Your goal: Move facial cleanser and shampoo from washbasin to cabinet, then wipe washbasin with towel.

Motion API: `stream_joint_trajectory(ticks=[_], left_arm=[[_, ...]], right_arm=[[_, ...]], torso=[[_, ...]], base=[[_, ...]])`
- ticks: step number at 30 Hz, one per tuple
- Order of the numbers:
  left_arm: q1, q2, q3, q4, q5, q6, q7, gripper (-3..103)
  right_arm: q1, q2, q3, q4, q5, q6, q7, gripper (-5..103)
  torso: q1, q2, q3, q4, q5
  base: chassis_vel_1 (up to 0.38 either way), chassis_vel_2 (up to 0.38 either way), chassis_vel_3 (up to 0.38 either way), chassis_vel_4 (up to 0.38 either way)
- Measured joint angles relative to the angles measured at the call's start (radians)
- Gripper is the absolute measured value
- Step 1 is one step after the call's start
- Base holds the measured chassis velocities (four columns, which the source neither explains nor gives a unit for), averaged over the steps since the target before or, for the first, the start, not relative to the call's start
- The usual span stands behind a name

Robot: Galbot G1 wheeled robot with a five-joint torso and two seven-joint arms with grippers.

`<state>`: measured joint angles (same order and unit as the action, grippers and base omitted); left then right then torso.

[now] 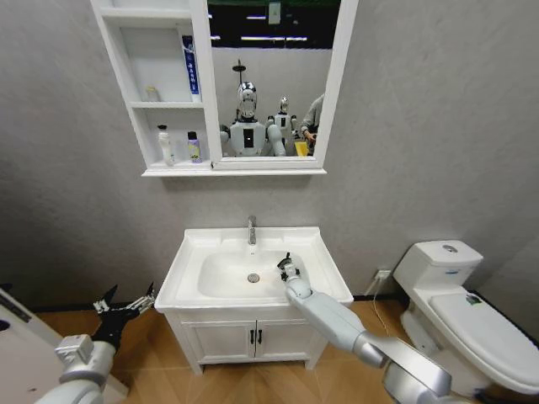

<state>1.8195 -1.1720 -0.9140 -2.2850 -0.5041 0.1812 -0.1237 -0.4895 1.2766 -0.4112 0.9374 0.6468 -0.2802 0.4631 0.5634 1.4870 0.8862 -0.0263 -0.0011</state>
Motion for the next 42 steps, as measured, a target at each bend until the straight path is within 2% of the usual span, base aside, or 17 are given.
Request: stream_joint_trajectory(ticks=[7,10,18,25,27,32,37,39,40,42], left_arm=[[0.000,0.000,0.000,0.000,0.000,0.000,0.000,100],[0.000,0.000,0.000,0.000,0.000,0.000,0.000,100],[0.000,0.000,0.000,0.000,0.000,0.000,0.000,100],[0.000,0.000,0.000,0.000,0.000,0.000,0.000,100],[0.000,0.000,0.000,0.000,0.000,0.000,0.000,100],[0.000,0.000,0.000,0.000,0.000,0.000,0.000,100],[0.000,0.000,0.000,0.000,0.000,0.000,0.000,100],[0.000,0.000,0.000,0.000,0.000,0.000,0.000,100],[0.000,0.000,0.000,0.000,0.000,0.000,0.000,100],[0.000,0.000,0.000,0.000,0.000,0.000,0.000,100]], right_arm=[[0.001,0.024,-0.010,-0.002,0.063,-0.012,0.005,4],[0.005,0.042,-0.024,0.017,0.184,-0.048,0.025,4],[0.025,0.080,-0.025,0.004,0.337,-0.092,0.041,4],[0.043,0.113,-0.013,-0.020,0.403,-0.103,0.023,4],[0.053,0.134,-0.003,-0.044,0.415,-0.099,-0.006,4],[0.066,0.160,0.005,-0.088,0.408,-0.084,-0.032,4],[0.061,0.160,0.012,-0.111,0.281,-0.071,0.000,4],[0.047,0.117,0.005,-0.074,0.175,-0.062,0.011,4],[0.047,0.117,0.005,-0.074,0.175,-0.062,0.011,4],[0.037,0.065,-0.013,-0.012,0.153,-0.071,0.021,4]], torso=[[0.000,0.000,0.000,-0.0001,0.0005],[0.000,0.000,0.001,-0.0001,0.0011],[0.000,-0.001,0.001,-0.0003,0.0014],[0.000,-0.001,0.001,-0.0002,0.0013],[0.000,-0.001,0.001,-0.0002,0.0013],[0.000,-0.001,0.001,0.0001,0.0012],[0.000,-0.001,0.001,0.0004,0.0013],[0.000,-0.001,0.001,-0.0003,0.0012],[0.000,-0.001,0.001,-0.0003,0.0012],[0.000,-0.001,0.001,-0.0005,0.0011]], base=[[0.000,0.000,0.000,0.000],[0.000,0.000,0.000,0.000],[0.000,0.000,0.000,0.000],[0.000,0.000,0.000,0.000],[0.000,0.000,0.000,0.000],[0.000,0.000,0.000,0.000],[0.000,0.000,0.000,0.000],[0.000,0.000,0.000,0.000],[0.000,0.000,0.000,0.000],[0.000,0.000,0.000,0.000]])
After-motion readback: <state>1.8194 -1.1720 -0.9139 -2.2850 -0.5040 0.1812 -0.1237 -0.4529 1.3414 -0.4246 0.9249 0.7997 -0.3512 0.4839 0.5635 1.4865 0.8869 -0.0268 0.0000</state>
